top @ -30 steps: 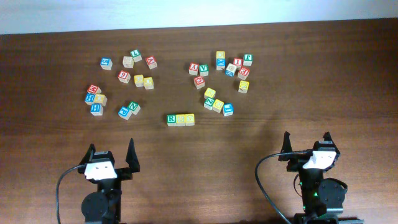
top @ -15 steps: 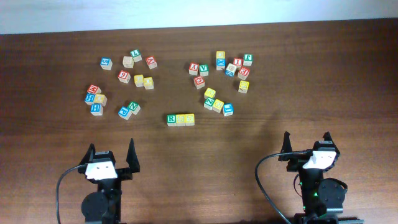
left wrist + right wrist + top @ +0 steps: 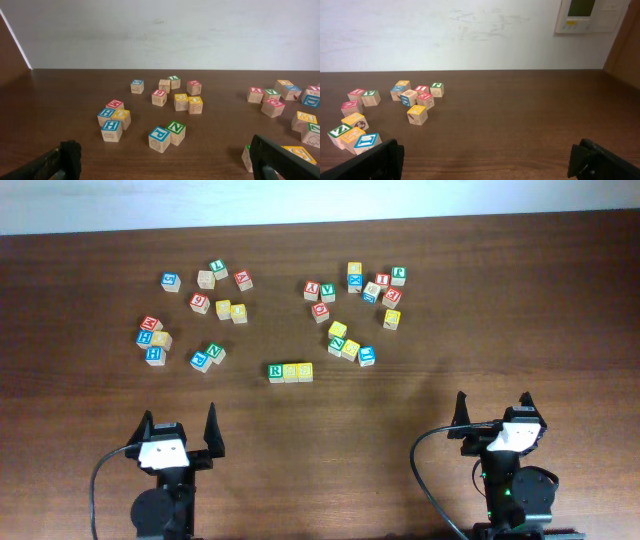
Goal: Spell out RSS
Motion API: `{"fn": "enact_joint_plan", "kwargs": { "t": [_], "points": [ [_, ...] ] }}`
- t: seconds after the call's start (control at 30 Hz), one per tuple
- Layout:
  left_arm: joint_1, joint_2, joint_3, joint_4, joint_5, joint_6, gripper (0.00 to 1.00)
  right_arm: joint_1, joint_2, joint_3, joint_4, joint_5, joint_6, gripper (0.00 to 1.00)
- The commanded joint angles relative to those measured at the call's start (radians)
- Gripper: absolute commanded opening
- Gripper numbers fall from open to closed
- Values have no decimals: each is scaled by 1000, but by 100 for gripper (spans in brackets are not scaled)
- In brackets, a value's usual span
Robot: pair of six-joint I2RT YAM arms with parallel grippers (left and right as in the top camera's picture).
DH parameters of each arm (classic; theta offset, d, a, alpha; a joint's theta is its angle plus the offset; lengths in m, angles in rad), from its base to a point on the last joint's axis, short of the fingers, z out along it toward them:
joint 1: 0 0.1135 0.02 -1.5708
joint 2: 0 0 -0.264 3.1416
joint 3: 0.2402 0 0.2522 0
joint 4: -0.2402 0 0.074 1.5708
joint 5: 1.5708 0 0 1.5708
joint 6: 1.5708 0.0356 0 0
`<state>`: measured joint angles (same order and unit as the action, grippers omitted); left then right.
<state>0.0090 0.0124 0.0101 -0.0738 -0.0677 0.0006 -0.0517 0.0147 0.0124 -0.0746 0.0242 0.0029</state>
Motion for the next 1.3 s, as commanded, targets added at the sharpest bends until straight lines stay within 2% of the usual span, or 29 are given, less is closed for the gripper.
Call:
{"fn": "enact_joint_plan", "kwargs": {
  "t": [0.0, 0.3, 0.47, 0.63, 1.27],
  "points": [
    [-1, -7, -2, -11, 3, 16, 99, -6, -10, -7, -7, -6, 2, 98],
    [1, -8, -2, -10, -4, 15, 99, -6, -10, -7, -7, -6, 2, 98],
    [1, -8, -2, -9, -16, -49, 99, -6, -10, -7, -7, -6, 2, 98],
    [1, -7, -2, -10, -13, -7, 99, -6, -10, -7, -7, -6, 2, 98],
    [1, -7, -1, -9, 19, -8, 99, -6, -10, -7, -7, -6, 2, 98]
  ]
}}
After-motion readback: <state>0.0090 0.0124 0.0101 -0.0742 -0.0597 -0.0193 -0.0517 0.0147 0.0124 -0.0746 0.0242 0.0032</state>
